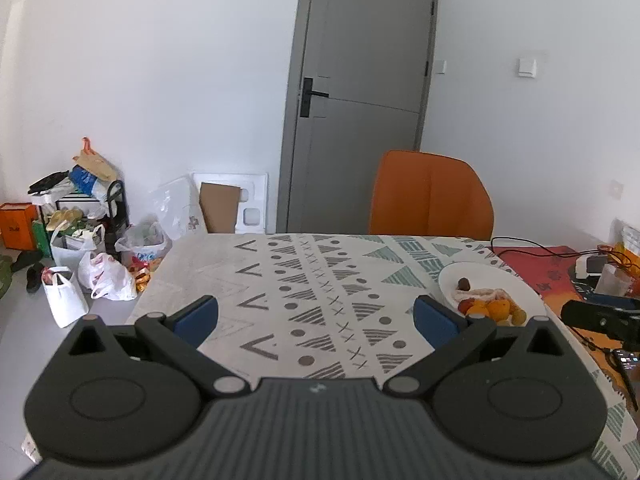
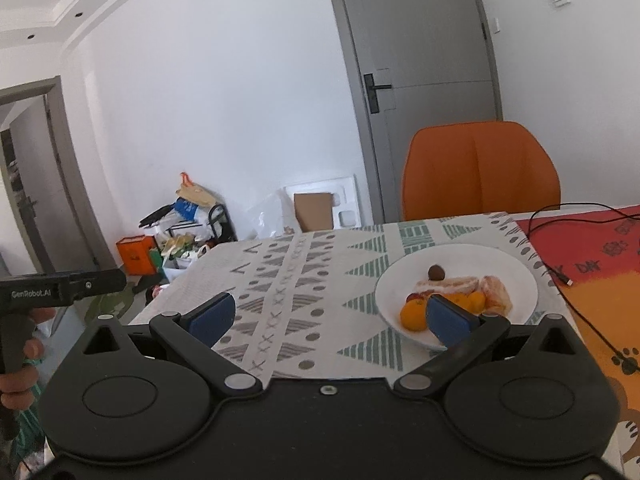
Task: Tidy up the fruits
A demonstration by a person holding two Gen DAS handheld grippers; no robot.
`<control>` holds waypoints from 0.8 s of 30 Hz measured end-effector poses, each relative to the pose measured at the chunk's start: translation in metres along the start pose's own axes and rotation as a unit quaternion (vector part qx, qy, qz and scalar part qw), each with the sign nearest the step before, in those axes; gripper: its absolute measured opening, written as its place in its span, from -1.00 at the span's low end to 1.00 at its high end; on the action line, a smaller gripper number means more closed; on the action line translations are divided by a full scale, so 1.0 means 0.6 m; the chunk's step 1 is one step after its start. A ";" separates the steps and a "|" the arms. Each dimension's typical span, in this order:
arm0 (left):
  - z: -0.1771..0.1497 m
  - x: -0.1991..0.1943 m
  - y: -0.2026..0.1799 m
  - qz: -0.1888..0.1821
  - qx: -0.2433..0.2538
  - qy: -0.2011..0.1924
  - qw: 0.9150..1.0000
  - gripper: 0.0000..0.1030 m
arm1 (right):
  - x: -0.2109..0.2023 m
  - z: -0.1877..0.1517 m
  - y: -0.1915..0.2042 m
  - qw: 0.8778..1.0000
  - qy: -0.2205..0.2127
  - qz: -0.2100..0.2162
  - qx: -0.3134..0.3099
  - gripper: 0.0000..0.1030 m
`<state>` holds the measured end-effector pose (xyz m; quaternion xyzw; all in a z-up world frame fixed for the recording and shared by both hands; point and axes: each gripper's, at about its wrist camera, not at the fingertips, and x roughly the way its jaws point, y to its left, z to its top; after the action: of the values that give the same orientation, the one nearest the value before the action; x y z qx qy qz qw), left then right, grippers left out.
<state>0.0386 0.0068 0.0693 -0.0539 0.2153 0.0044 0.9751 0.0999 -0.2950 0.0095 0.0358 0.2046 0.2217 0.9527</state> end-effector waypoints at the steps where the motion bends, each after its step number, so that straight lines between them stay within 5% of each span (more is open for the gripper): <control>1: -0.005 0.001 0.001 0.002 0.000 0.002 1.000 1.00 | 0.002 -0.003 0.000 1.000 0.002 0.000 0.001 1.00; 24: -0.074 0.016 0.016 0.030 -0.003 0.057 0.998 1.00 | 0.011 -0.073 -0.021 0.998 0.057 -0.005 -0.003 1.00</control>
<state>0.0285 0.0112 0.0241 -0.0509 0.2720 0.0309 0.9605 0.0925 -0.3042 -0.0351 0.0192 0.2580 0.2194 0.9407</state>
